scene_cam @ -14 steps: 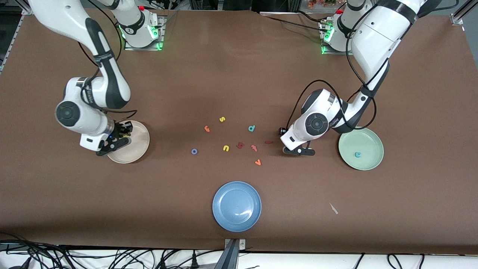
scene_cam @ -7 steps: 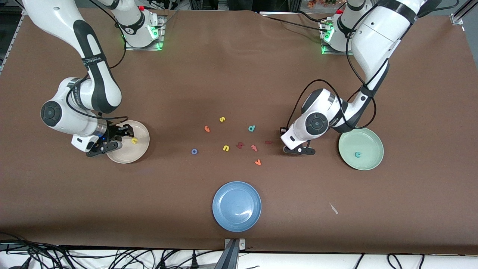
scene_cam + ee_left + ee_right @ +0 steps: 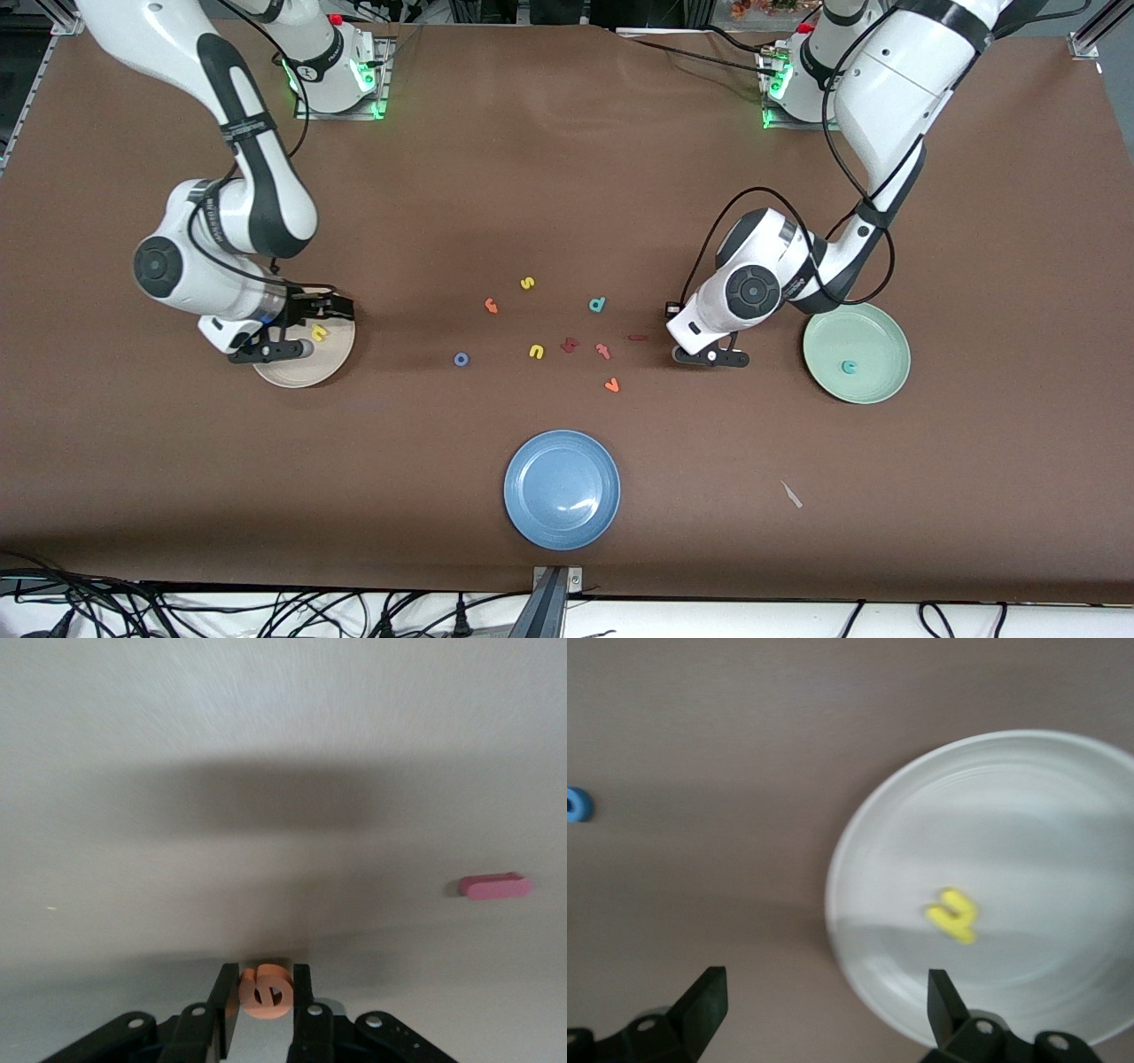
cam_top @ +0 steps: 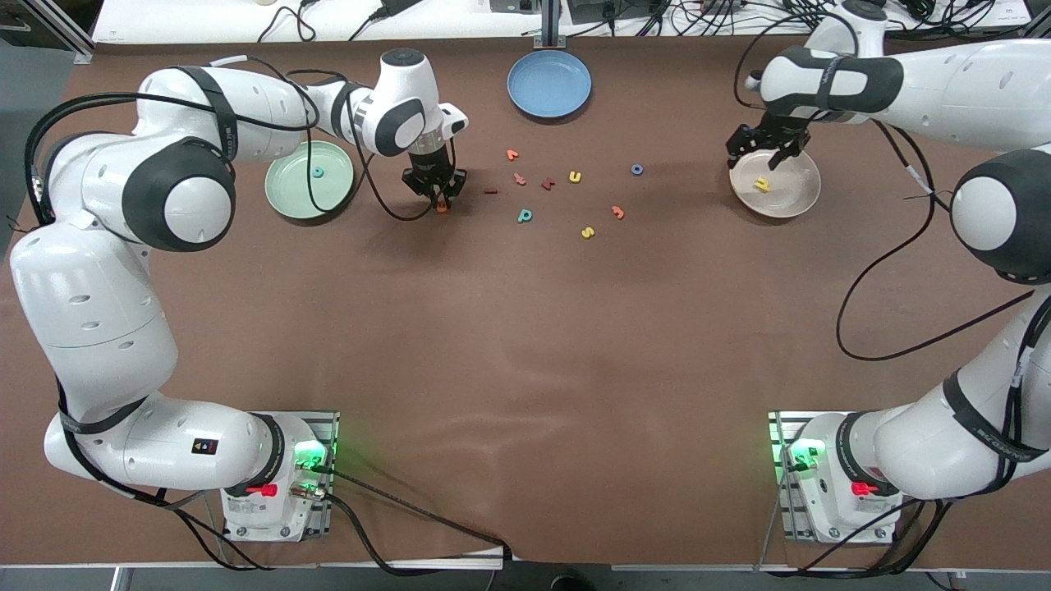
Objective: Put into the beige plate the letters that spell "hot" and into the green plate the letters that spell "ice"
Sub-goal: 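Drop the yellow letter on the cream plate while the left gripper grasps orange, then drop the orange e on the green plate while the right gripper reaches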
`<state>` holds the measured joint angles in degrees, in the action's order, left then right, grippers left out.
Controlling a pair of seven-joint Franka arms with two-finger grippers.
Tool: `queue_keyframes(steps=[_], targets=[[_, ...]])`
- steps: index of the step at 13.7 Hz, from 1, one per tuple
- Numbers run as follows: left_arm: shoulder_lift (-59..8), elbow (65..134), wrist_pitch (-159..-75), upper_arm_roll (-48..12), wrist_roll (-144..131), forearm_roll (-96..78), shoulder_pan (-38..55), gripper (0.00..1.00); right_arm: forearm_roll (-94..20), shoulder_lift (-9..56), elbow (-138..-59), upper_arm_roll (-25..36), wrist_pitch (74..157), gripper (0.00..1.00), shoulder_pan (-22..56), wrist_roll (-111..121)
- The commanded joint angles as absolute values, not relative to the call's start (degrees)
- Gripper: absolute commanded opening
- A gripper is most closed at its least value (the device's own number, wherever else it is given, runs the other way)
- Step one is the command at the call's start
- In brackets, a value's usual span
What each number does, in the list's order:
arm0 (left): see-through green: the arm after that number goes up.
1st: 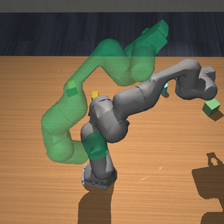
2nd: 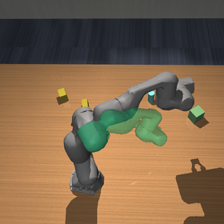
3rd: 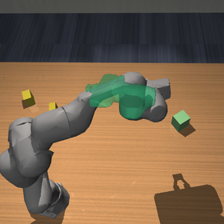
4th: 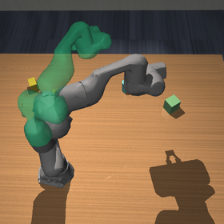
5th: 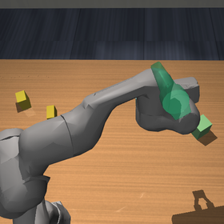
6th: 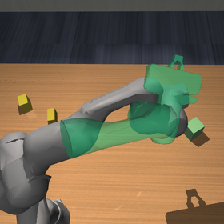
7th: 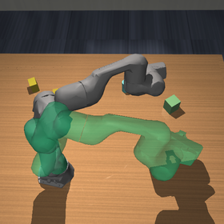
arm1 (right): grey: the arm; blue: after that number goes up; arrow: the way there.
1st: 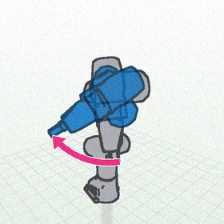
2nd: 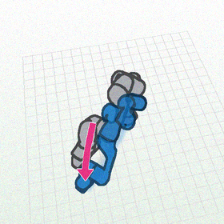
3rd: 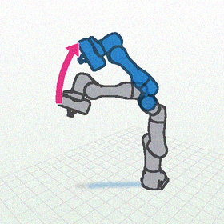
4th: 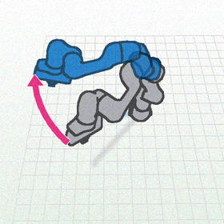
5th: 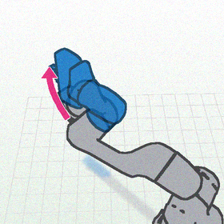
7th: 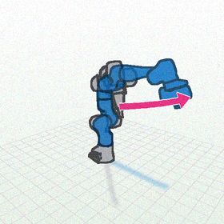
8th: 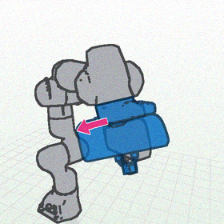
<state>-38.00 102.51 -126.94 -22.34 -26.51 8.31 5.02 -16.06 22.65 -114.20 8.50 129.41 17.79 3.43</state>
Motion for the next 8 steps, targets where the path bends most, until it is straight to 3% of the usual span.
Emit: queue_keyframes(steps=[1,3,8], targets=[[-33.9,98.3,-117.4,-22.0,-24.8,7.9,3.4,0.0,-16.7,21.7,-114.4,8.5,128.4,1.0,22.2,-6.1],[-33.9,96.1,-113.6,-21.2,-19.3,8.9,1.2,0.0,-16.6,22.0,-114.4,8.5,128.6,1.0,27.4,-11.7],[-33.7,96.9,-113.5,-21.2,-6.0,15.8,-8.0,0.0,-9.7,23.4,-114.2,8.5,129.5,1.0,34.8,-14.9]])
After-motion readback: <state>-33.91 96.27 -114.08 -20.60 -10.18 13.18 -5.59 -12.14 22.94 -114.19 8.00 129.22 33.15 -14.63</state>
